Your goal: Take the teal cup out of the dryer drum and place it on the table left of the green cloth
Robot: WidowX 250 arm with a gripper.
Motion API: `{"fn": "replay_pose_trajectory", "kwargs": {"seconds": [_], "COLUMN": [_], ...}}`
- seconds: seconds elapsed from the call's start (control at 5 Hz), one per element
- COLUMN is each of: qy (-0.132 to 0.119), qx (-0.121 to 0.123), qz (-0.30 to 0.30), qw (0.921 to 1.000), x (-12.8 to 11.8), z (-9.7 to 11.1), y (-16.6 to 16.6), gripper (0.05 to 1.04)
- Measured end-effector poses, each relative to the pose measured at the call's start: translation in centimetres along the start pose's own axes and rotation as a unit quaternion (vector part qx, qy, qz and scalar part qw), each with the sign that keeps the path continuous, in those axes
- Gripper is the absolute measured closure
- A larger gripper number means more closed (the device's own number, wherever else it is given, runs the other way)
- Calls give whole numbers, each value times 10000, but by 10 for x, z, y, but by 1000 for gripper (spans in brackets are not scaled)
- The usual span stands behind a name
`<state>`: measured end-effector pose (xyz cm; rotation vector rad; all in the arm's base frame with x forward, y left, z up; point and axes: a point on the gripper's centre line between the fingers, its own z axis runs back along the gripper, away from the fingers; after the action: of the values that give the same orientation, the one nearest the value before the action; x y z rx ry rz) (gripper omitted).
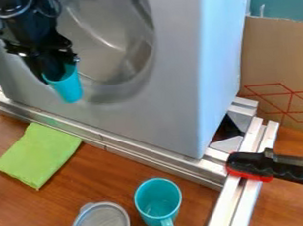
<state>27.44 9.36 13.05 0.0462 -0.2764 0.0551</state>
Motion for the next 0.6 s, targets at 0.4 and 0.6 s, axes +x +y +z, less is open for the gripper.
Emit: {"fn": "replay_pose_trajectory", "kwargs": {"seconds": [0.4,0.6], "qy": [1100,1235], "qx": [80,76], "qz": [-217,-572], "qw": [9937,9907], "x": [-79,-92], "z": [2,-13], "y": [22,32], "gripper": [967,967]}}
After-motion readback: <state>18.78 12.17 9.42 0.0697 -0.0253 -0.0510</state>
